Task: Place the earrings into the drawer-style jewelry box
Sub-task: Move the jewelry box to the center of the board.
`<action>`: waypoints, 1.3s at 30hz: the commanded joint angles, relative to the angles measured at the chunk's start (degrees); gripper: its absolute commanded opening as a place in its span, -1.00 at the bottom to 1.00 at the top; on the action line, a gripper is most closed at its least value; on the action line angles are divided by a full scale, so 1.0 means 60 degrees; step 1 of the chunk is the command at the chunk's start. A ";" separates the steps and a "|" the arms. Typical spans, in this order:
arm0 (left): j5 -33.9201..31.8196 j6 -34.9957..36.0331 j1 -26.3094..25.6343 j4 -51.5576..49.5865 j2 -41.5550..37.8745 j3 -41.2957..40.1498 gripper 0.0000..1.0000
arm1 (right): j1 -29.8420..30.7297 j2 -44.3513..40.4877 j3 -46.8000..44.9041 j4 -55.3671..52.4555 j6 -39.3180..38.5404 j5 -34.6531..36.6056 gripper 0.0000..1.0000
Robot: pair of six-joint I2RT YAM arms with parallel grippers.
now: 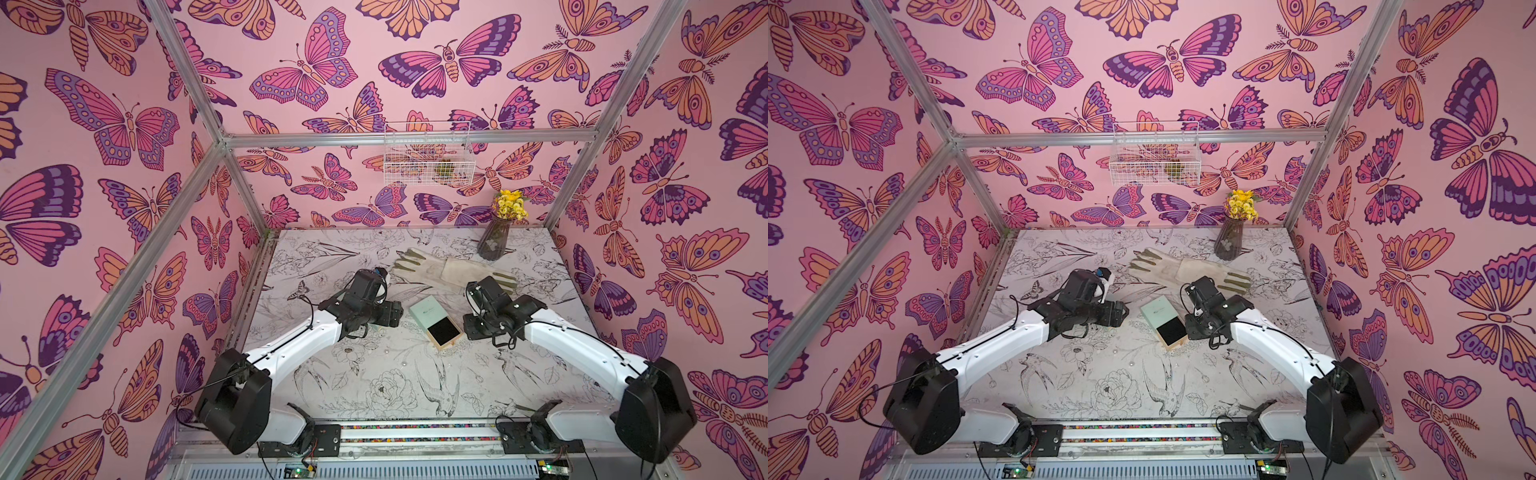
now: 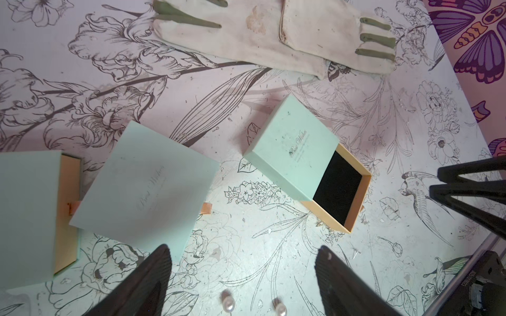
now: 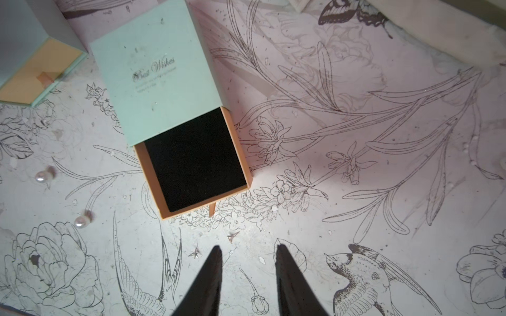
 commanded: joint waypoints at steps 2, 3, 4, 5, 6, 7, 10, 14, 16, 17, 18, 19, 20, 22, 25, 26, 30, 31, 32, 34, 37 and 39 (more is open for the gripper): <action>0.0124 -0.0448 0.0041 0.0566 0.0087 -0.0200 0.68 | -0.0007 0.0736 0.0553 -0.0105 -0.0589 -0.0001 -0.17; 0.0169 -0.0459 0.0076 0.0634 0.0083 -0.0200 0.68 | -0.0006 0.0904 0.0639 -0.0039 -0.0655 -0.0014 -0.12; 0.0173 -0.0467 0.0105 0.0663 0.0073 -0.0191 0.68 | -0.0006 0.1074 0.0711 0.0025 -0.0733 -0.0018 -0.07; 0.0180 -0.0467 0.0144 0.0686 0.0072 -0.0186 0.68 | -0.0008 0.1281 0.0826 0.0023 -0.0830 -0.0018 -0.01; 0.0213 -0.0454 0.0179 0.0689 0.0077 -0.0171 0.68 | 0.0007 0.1510 0.0949 0.0024 -0.0900 -0.0015 0.03; 0.0242 -0.0445 0.0208 0.0687 0.0104 -0.0157 0.68 | 0.0016 0.1678 0.1042 0.0035 -0.0963 -0.0004 0.05; 0.0273 -0.0423 0.0312 0.0689 0.0093 -0.0156 0.67 | 0.0042 0.2043 0.1227 0.0125 -0.1078 -0.0007 0.07; 0.0276 -0.0421 0.0411 0.0674 0.0061 -0.0227 0.67 | 0.0110 0.2766 0.1504 0.0150 -0.1184 0.0048 0.09; 0.0276 -0.0423 0.0443 0.0674 0.0038 -0.0259 0.67 | 0.0175 0.3066 0.1699 0.0106 -0.1232 0.0191 0.09; 0.0276 -0.0436 0.0460 0.0673 0.0018 -0.0281 0.67 | 0.0209 0.3225 0.1776 0.0085 -0.1260 0.0253 0.09; 0.0276 -0.0437 0.0477 0.0679 0.0028 -0.0301 0.67 | 0.0246 0.3363 0.1866 0.0112 -0.1275 0.0320 0.09; 0.0276 -0.0452 0.0488 0.0680 0.0027 -0.0303 0.67 | 0.0282 0.3494 0.1950 0.0127 -0.1276 0.0346 0.10; 0.0289 -0.0452 0.0503 0.0681 0.0023 -0.0302 0.67 | 0.0301 0.3615 0.2042 0.0146 -0.1263 0.0371 0.10; 0.0320 -0.0452 0.0518 0.0633 0.0019 -0.0274 0.67 | 0.0313 0.3852 0.2214 0.0243 -0.1247 0.0352 0.11; 0.0334 -0.0423 0.0545 0.0573 0.0014 -0.0259 0.67 | 0.0330 0.4245 0.2578 0.0289 -0.1232 0.0405 0.14; 0.0334 -0.0423 0.0551 0.0568 0.0002 -0.0259 0.67 | 0.0343 0.4380 0.2704 0.0281 -0.1232 0.0445 0.15; 0.0371 -0.0412 0.0576 0.0485 -0.0043 -0.0245 0.67 | 0.0359 0.4880 0.3251 0.0225 -0.1247 0.0672 0.16; 0.0378 -0.0408 0.0576 0.0463 -0.0062 -0.0252 0.67 | 0.0360 0.5004 0.3410 0.0210 -0.1259 0.0726 0.16; 0.0378 -0.0397 0.0576 0.0446 -0.0074 -0.0258 0.67 | 0.0360 0.5132 0.3560 0.0196 -0.1296 0.0728 0.17; 0.0364 -0.0380 0.0591 0.0411 -0.0113 -0.0259 0.67 | 0.0360 0.5389 0.3895 0.0120 -0.1348 0.0703 0.17; 0.0349 -0.0379 0.0606 0.0367 -0.0159 -0.0273 0.67 | 0.0359 0.5796 0.4340 0.0086 -0.1402 0.0610 0.18; 0.0334 -0.0386 0.0620 0.0358 -0.0162 -0.0299 0.67 | 0.0360 0.6001 0.4598 0.0070 -0.1422 0.0542 0.18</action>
